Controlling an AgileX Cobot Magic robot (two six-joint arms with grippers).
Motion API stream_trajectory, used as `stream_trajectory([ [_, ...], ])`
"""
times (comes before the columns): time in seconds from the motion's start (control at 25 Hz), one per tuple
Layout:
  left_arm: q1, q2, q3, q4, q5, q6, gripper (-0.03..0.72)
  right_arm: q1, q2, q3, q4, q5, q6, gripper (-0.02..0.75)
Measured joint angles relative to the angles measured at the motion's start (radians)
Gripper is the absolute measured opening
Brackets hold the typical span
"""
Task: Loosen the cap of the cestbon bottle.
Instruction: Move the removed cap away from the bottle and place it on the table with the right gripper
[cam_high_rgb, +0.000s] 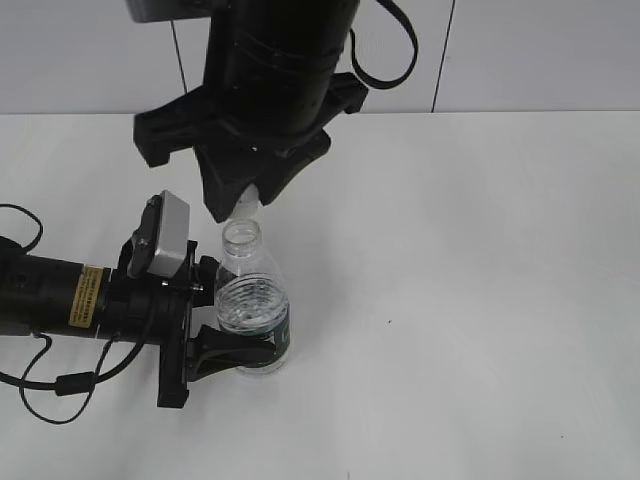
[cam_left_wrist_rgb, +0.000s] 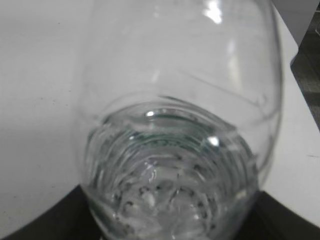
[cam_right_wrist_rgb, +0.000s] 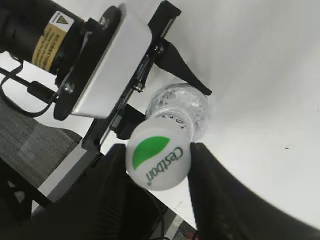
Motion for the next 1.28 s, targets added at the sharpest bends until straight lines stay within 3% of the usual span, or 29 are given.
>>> stream_trajectory([
  [0.4, 0.0, 0.0, 0.0, 0.0, 0.0, 0.0, 0.412, -0.062, -0.001, 0.0, -0.061, 0.001, 0.048, 0.294],
  [0.88, 0.0, 0.0, 0.0, 0.002, 0.001, 0.0, 0.412, -0.236, -0.001, 0.002, -0.105, 0.002, 0.049, 0.294],
  [1.28, 0.0, -0.005, 0.0, 0.005, 0.013, 0.0, 0.412, -0.451, -0.006, 0.101, -0.114, 0.001, -0.023, 0.294],
])
